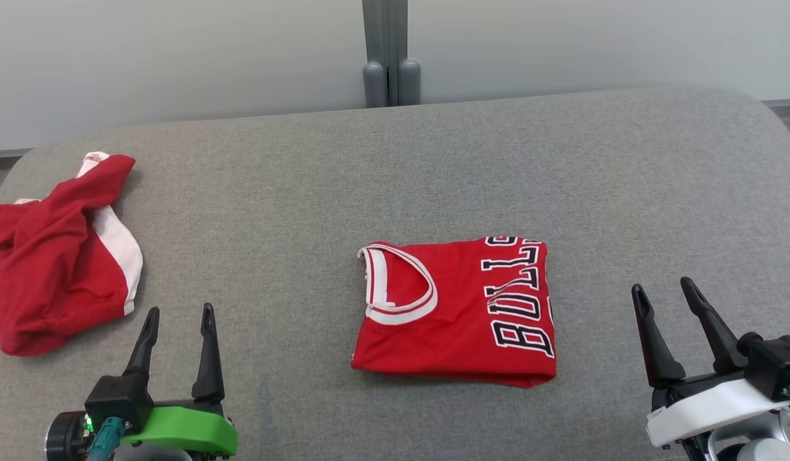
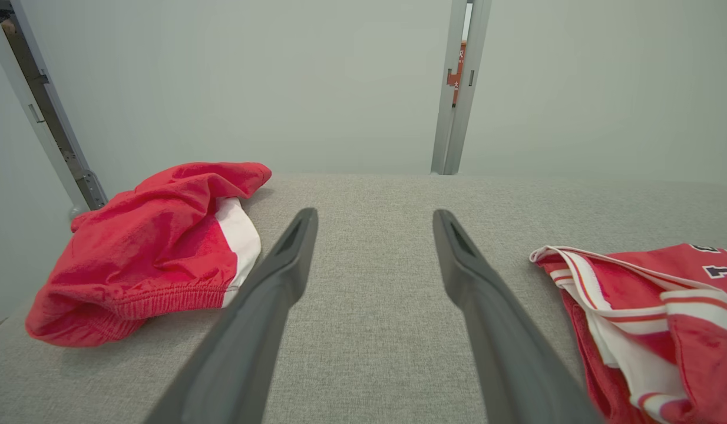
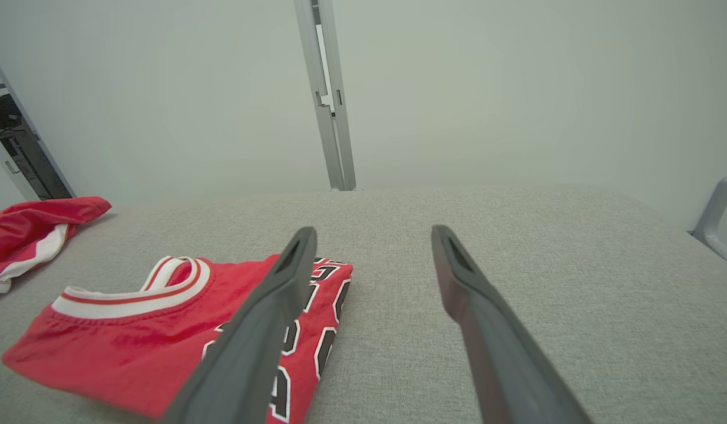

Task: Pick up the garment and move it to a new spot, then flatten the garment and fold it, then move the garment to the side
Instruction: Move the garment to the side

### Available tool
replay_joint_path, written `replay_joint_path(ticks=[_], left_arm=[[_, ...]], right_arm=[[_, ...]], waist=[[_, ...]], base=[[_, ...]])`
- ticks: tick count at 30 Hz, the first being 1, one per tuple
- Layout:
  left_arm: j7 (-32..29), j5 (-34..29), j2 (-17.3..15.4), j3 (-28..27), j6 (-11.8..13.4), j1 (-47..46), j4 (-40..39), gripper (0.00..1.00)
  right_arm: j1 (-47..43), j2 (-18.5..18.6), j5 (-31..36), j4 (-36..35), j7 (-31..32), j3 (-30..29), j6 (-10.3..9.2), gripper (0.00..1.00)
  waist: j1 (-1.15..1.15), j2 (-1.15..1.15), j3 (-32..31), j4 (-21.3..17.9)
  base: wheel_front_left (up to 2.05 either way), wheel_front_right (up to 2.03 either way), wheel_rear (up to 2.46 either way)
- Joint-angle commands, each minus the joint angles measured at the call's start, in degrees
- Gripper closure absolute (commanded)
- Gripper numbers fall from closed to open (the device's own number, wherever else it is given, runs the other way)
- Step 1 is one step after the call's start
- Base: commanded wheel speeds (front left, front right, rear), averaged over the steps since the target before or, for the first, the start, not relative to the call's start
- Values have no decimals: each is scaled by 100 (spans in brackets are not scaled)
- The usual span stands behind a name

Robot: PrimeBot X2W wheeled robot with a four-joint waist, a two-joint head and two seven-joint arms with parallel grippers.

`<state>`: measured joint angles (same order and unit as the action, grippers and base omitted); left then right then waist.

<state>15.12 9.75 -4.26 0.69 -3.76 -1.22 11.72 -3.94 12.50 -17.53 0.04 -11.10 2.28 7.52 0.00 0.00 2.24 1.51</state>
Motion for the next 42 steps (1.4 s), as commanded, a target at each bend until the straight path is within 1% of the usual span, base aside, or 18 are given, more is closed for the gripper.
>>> replay_joint_path(ticks=[1,20,24,28,34,38,42], left_arm=[[-7,15,-43,6,31,-6,10,0],[-3,80,-77,60,122,-12,-11,0],[-2,83,-65,83,140,-67,21,0],[-1,90,-46,113,155,-126,42,0],[0,91,-6,175,155,-235,23,0],[0,95,27,222,179,-275,4,0],[0,105,58,261,188,-335,-5,0]], right_arm=[[-53,-10,2,-16,15,-14,-7,0],[20,40,-89,117,2,6,-7,0],[187,70,-88,176,62,80,-7,0],[536,166,-30,314,149,317,-7,0],[1235,260,57,728,320,724,-7,0],[1601,276,53,1187,375,840,-8,0],[1830,249,10,1793,371,877,-8,0]], waist=[[0,0,4,4],[0,0,56,57],[0,0,97,99],[0,0,150,157],[0,0,273,302],[0,0,379,420],[0,0,508,539]], base=[[0,0,0],[0,0,0],[0,0,0],[0,0,0],[0,0,0],[0,0,0],[0,0,0]])
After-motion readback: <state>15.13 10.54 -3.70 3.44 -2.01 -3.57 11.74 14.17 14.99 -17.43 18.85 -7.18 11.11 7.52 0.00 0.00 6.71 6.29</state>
